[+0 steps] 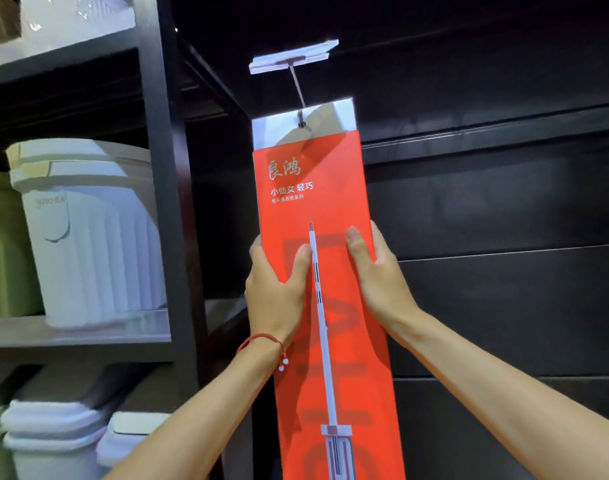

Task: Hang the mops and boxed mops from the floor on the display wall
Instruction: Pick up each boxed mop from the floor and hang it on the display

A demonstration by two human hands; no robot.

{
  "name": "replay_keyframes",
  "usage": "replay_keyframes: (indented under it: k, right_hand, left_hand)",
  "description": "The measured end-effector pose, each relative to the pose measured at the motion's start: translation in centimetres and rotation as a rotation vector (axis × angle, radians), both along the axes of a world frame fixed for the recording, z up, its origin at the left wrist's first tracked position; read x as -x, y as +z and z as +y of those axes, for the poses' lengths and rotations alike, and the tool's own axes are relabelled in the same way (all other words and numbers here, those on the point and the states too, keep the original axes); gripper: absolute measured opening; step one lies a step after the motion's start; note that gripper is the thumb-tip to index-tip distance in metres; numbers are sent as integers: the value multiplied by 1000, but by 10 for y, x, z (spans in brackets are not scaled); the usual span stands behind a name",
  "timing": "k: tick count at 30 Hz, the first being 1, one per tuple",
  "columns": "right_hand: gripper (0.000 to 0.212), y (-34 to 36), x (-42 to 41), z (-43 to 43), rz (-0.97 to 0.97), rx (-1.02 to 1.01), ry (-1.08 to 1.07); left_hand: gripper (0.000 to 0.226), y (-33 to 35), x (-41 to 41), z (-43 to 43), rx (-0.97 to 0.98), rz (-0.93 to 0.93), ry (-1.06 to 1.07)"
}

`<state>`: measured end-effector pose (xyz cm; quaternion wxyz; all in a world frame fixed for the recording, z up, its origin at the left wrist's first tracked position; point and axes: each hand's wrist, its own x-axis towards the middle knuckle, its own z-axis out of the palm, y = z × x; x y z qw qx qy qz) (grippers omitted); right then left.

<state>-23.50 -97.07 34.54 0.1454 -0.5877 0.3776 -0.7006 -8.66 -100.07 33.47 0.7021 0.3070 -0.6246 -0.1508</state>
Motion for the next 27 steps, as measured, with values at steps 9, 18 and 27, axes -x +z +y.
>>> replay_keyframes:
  k: [9,18,27]
  right_hand:
    - [96,-60,21,-3,130,-99,204]
    - [66,-123,56,0,366,-127,363]
    - [67,-128,55,1,436,-87,283]
  left_hand:
    - [78,-55,27,3,277,-488,586]
    - [77,-104,66,37,150,-553,617]
    - [80,-101,59,36,124,-587,613]
